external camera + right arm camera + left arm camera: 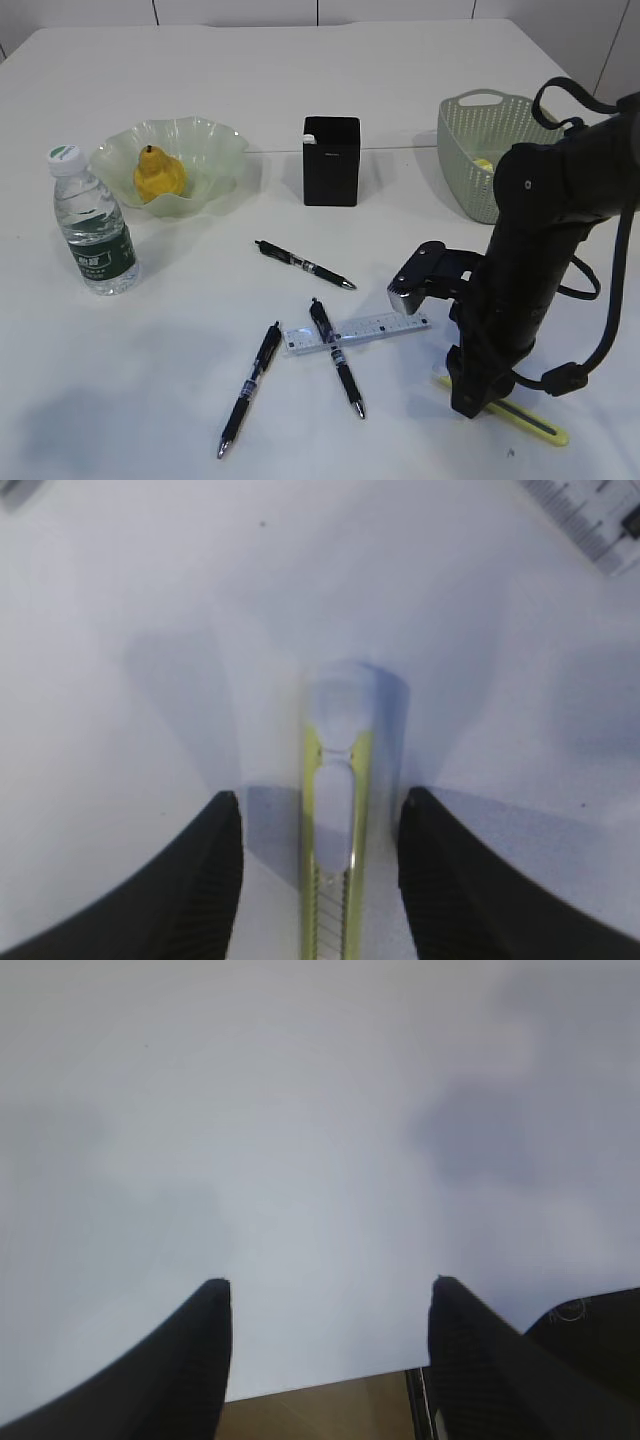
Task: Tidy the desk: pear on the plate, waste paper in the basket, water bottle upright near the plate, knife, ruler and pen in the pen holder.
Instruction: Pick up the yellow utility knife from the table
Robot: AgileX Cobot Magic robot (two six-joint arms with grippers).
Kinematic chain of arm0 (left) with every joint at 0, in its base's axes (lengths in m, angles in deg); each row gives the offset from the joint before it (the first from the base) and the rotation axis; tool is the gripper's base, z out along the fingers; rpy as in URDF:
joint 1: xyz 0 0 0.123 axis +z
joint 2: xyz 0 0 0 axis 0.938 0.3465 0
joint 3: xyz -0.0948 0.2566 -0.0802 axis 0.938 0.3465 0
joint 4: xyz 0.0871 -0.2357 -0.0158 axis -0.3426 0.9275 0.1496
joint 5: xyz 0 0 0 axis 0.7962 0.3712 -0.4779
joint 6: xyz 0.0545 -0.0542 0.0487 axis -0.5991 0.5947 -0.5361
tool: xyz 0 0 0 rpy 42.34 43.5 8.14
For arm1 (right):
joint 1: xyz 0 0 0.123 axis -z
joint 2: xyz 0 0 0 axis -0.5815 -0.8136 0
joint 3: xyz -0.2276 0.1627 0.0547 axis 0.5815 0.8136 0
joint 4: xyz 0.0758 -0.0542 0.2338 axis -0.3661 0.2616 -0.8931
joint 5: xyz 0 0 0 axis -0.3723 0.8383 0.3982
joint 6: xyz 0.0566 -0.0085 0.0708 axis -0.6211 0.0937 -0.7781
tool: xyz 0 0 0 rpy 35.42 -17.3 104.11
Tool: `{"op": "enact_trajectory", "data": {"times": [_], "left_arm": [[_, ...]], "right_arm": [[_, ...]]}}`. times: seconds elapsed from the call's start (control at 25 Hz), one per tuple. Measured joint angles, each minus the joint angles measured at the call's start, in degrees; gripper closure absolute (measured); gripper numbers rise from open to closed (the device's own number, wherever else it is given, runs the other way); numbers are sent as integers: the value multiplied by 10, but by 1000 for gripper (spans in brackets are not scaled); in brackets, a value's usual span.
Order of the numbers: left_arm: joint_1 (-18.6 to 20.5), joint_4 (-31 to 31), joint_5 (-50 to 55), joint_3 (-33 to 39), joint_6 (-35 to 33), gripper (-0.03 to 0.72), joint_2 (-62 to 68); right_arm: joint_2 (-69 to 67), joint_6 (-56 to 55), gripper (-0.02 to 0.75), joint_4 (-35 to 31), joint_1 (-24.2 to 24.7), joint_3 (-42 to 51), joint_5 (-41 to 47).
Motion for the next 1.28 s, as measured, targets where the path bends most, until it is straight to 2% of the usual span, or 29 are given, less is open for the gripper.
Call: {"op": "enact_trajectory", "data": {"times": [1.0, 1.08, 1.28], "left_arm": [[0, 0, 1, 0, 0, 252, 0], [0, 0, 1, 0, 0, 252, 0], [0, 0, 2, 0, 0, 252, 0]], "right_arm": [[-11, -6, 335, 19, 0, -7, -15], [-11, -6, 365, 20, 0, -7, -15], [-12, -6, 510, 25, 0, -7, -26]]}}
